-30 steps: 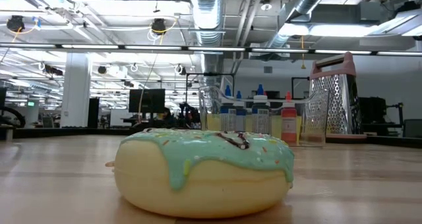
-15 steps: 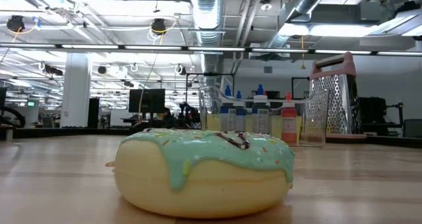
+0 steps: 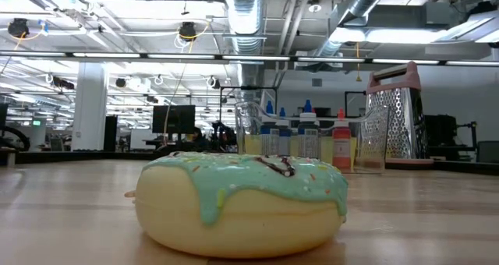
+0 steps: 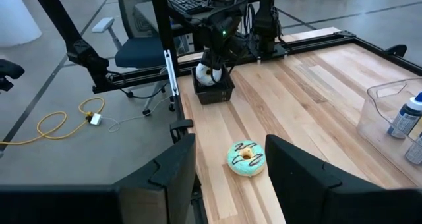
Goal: Pick & Place Food Item
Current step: Put the light blue donut into the black bin
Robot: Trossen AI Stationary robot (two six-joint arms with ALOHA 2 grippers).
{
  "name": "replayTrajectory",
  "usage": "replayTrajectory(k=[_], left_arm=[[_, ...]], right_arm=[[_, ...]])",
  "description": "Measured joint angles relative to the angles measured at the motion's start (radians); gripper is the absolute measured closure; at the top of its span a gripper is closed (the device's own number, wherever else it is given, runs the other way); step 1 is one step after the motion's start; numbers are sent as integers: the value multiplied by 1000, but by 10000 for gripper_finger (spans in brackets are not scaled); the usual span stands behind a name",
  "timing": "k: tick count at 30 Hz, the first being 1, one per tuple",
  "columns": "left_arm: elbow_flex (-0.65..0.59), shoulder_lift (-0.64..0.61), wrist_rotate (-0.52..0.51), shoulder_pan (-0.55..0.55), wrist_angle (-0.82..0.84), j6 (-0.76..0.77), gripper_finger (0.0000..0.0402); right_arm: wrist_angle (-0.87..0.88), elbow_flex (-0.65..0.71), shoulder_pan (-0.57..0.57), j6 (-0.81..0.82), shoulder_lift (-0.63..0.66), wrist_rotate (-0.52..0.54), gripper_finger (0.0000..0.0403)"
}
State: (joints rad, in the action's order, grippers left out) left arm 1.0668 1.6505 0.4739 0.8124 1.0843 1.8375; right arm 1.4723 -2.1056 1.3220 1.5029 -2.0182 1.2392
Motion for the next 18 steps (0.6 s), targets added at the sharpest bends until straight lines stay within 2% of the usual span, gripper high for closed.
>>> replayTrajectory(k=[7, 11, 14, 18], left_arm=[[0, -99, -130, 0, 18, 57, 198], [0, -161, -245, 0, -7, 71, 197], [0, -215, -386, -8, -113, 58, 197], [0, -259, -583, -66, -401, -120, 197]], right_arm=[[0, 0, 0, -2, 0, 0, 228], [0, 0, 0, -3, 0, 0, 228], [0, 0, 0, -1, 0, 0, 228], [0, 0, 0, 0, 0, 0, 228]])
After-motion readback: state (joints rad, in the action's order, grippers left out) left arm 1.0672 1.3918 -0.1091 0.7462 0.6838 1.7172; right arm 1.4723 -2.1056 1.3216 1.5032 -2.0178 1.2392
